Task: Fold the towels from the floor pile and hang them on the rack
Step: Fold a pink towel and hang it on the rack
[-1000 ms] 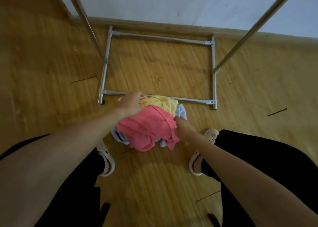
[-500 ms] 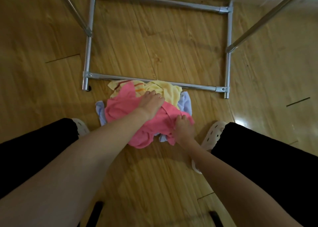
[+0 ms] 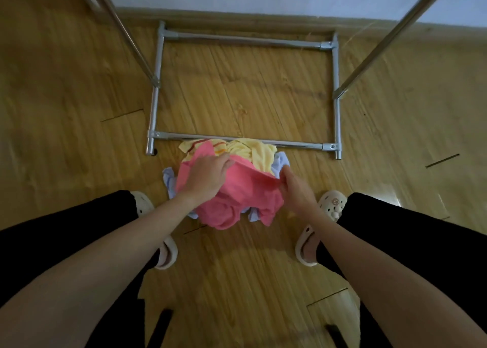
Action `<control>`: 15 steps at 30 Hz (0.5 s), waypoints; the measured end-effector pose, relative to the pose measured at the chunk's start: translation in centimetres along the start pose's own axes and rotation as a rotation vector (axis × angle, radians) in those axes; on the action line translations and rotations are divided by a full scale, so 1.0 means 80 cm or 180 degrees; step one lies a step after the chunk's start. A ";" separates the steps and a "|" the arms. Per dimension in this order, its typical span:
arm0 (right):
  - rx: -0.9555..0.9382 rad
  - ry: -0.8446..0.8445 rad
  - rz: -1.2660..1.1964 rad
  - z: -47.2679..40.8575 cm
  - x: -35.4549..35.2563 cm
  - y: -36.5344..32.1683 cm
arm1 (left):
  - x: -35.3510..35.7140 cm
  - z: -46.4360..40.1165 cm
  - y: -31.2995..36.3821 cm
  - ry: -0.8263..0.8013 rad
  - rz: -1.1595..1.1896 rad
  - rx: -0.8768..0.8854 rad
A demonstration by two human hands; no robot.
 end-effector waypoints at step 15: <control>-0.1197 0.0214 -0.1204 0.183 -0.207 -0.197 | -0.170 0.120 0.115 0.0421 -0.0748 0.0099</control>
Point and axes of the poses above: each hand's wrist, its own z-axis away from the middle knuckle, its own x-axis out of the palm, y = z × x, the point moved 9 cm from there along -z, towards the middle knuckle
